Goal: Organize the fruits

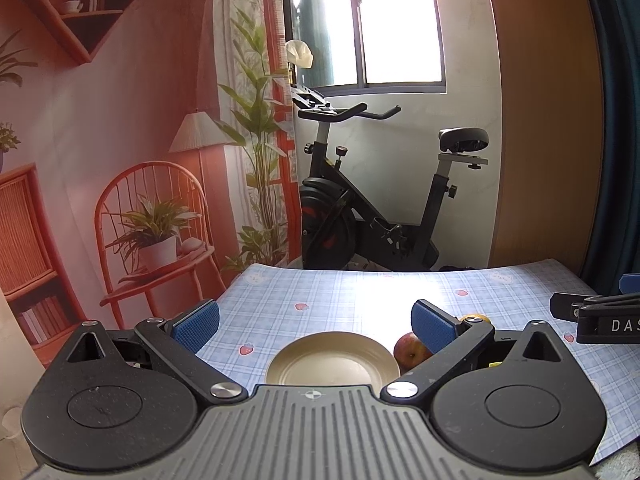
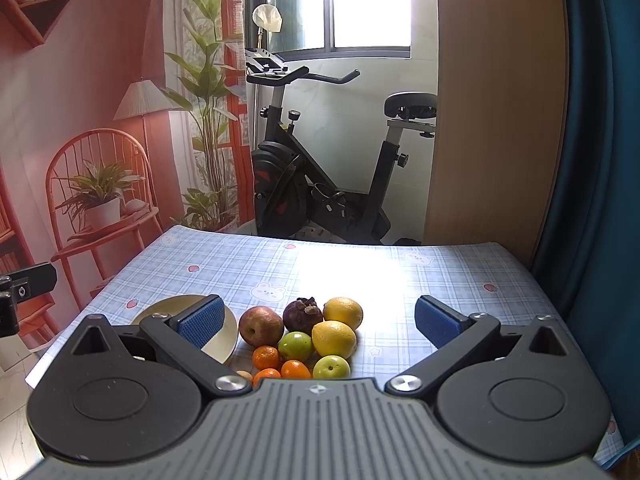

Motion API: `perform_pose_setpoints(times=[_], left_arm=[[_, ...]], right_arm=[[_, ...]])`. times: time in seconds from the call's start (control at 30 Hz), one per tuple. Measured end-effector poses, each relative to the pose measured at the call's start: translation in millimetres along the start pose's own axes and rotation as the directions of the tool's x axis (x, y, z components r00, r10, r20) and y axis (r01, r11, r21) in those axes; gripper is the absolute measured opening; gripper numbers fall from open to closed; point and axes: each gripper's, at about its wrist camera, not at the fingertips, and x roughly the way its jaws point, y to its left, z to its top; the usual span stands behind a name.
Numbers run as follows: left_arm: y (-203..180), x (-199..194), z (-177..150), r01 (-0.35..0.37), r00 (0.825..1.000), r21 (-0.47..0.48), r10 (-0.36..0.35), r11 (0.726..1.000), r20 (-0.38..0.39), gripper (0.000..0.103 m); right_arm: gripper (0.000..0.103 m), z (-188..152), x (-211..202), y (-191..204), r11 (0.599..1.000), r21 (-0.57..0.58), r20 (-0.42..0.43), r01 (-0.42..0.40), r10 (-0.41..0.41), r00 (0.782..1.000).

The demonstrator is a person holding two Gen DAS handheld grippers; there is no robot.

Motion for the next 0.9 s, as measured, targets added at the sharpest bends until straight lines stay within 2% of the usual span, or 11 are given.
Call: perform_pose_setpoints(times=[0.9], left_arm=[[3.5, 2.3, 0.1, 0.011, 1.000, -0.006, -0.012, 1.000, -0.011, 0.103]], right_arm=[[0.103, 3.8, 4.7, -2.0, 1.000, 0.007, -0.019, -0.004, 0.004, 1.000]])
